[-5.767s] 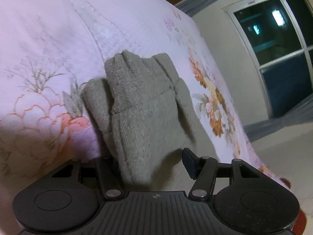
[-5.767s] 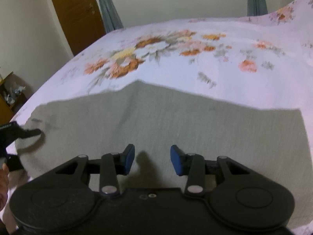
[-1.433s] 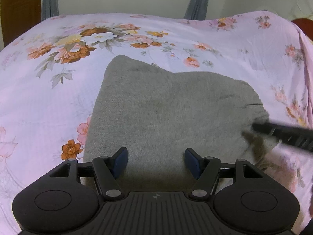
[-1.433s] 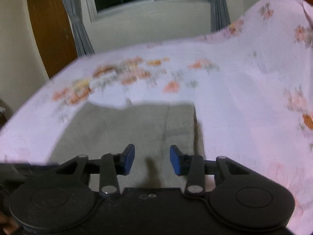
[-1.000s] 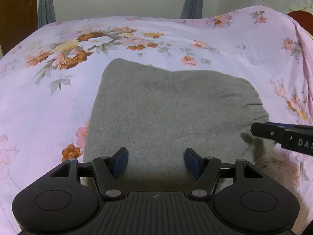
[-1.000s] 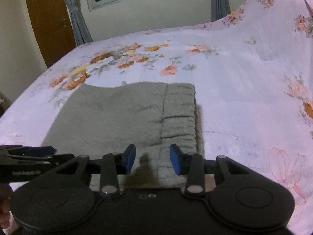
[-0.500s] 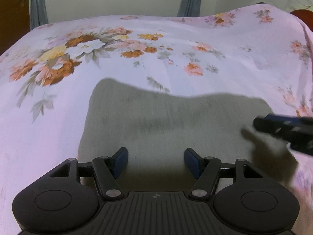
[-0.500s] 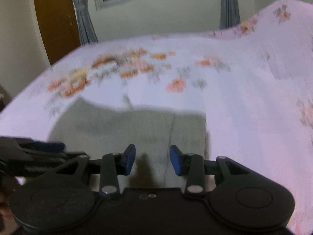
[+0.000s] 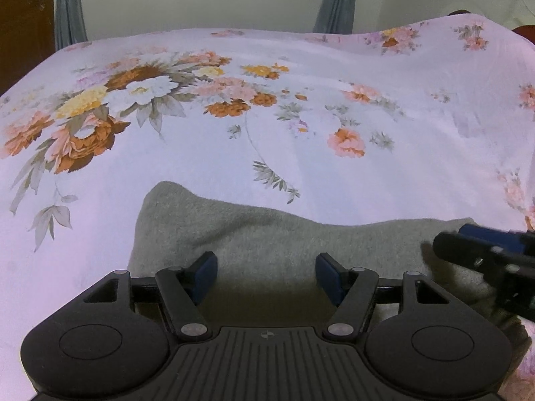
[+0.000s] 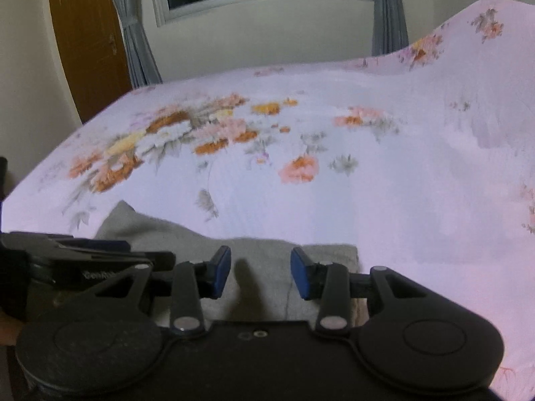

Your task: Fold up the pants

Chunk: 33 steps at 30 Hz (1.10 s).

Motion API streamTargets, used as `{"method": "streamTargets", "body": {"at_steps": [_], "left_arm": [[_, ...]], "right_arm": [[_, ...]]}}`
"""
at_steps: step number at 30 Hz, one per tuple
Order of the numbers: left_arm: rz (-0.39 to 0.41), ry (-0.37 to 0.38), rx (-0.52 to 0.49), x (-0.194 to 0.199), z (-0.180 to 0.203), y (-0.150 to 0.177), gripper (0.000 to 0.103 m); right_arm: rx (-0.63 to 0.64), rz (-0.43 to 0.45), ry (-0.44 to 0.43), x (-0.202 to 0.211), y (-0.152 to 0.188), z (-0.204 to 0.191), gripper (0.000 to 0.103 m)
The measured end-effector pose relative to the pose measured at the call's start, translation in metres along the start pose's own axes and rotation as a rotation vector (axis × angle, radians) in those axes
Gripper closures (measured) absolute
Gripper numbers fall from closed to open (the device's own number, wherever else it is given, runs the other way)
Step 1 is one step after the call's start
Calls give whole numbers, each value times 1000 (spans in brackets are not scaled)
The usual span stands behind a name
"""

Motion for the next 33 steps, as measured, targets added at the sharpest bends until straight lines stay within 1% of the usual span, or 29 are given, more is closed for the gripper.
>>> {"method": "streamTargets", "body": {"at_steps": [2, 4, 8, 11, 17, 22, 28, 31, 33], "left_arm": [[-9, -7, -5, -1, 1, 5, 37], [-9, -19, -20, 3, 3, 10, 36], [-17, -32, -54, 14, 7, 25, 36], [-28, -20, -34, 22, 7, 42, 35], [-38, -18, -53, 36, 13, 76, 34], [-42, -21, -69, 47, 19, 99, 33], [-35, 2, -31, 63, 21, 115, 33], [-27, -9, -39, 66, 23, 121, 33], [-25, -26, -54, 67, 24, 123, 33]], "right_arm": [[7, -67, 24, -18, 11, 4, 62], [13, -55, 31, -15, 13, 4, 62], [1, -27, 16, 6, 13, -2, 63], [-10, -16, 3, 18, 20, -2, 62], [6, -22, 11, 33, 50, -6, 62], [0, -54, 26, 35, 74, -1, 62], [-12, -13, 26, 58, 83, -5, 62], [22, -43, 61, 50, 96, -4, 62], [15, -43, 62, 52, 95, -5, 62]]}}
Point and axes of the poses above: each gripper's, at about its wrist camera, not at the fingertips, and x roughly against the way its jaws point, z to its right, y to its underside, the point moved 10 cm from there along -x, roughly the way its jaws point, and after that the axes turned 15 degrees about -z, right-handed, at the moved point
